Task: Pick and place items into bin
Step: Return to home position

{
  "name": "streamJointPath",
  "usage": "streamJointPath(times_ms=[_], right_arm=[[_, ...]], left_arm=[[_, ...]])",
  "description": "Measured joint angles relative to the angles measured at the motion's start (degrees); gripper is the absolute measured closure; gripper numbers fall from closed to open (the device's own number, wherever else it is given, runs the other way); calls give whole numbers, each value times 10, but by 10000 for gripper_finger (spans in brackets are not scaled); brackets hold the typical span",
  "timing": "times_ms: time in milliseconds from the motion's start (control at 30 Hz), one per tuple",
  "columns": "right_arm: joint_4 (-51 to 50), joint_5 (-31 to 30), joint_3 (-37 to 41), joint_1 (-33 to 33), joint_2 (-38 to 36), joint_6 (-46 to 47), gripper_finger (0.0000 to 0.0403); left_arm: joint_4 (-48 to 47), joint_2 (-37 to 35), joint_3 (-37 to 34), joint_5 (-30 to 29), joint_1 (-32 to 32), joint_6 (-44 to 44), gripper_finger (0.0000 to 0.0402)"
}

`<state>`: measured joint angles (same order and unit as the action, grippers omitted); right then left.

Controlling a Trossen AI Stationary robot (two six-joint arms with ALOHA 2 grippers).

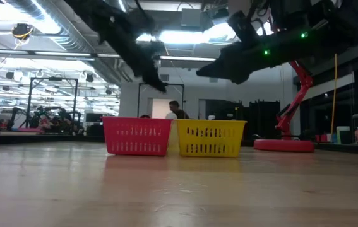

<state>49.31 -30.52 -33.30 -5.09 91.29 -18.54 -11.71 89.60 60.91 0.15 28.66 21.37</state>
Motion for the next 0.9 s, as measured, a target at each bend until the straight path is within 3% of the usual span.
streamJointPath(times_ms=[300, 467, 700, 900], right_arm=[[-36, 1, 0, 3, 0, 33, 398], [-34, 3, 0, 3, 0, 70, 401], [-33, 70, -7, 3, 0, 108, 402], [-57, 82, -16, 8, -34, 129, 402]], left_arm=[[33, -187, -75, 55, 1, -25, 396], [84, -288, -186, 55, -6, -62, 399], [209, -423, -363, 56, -41, -112, 399], [235, -528, -443, 53, -58, -131, 401]])
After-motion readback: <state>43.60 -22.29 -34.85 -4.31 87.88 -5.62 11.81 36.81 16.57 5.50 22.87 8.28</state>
